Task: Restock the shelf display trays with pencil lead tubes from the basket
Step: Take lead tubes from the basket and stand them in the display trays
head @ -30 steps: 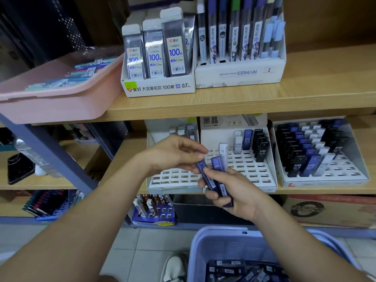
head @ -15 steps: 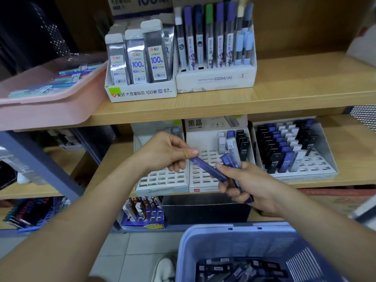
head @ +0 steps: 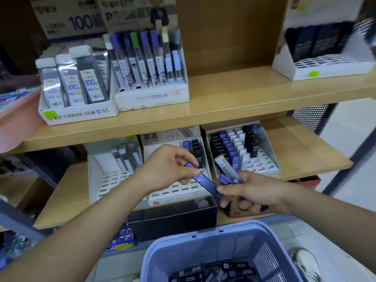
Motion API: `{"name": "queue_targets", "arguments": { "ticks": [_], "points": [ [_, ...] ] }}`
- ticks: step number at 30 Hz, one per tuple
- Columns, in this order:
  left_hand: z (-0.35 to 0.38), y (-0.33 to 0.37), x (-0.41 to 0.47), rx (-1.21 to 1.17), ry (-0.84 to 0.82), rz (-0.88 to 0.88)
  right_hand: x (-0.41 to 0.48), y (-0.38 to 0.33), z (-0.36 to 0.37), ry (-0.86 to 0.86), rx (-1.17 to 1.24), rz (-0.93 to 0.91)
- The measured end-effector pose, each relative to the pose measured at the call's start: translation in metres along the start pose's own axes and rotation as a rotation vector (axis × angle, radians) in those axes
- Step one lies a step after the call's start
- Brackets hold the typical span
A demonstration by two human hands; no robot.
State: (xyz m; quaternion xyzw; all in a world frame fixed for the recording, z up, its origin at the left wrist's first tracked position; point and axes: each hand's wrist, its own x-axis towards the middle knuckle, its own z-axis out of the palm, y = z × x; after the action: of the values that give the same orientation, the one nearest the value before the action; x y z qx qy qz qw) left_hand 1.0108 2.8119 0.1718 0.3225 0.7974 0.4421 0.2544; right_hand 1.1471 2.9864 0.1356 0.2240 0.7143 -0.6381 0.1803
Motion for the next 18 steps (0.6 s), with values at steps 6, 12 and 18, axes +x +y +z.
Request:
{"name": "queue_targets", "arguments": {
  "ticks": [6, 12, 18],
  "points": [
    [0.018, 0.002, 0.011, 0.07, 0.214, 0.074, -0.009, 0.021, -0.062, 0.015, -0.068, 0.058],
    [0.04, 0.014, 0.04, 0.144, 0.29, 0.157, -0.022, 0.036, -0.098, 0.138, -0.134, 0.023],
    [0.073, 0.036, 0.082, 0.156, 0.284, 0.208, -0.019, 0.04, -0.124, 0.388, -0.143, -0.025]
  ]
}}
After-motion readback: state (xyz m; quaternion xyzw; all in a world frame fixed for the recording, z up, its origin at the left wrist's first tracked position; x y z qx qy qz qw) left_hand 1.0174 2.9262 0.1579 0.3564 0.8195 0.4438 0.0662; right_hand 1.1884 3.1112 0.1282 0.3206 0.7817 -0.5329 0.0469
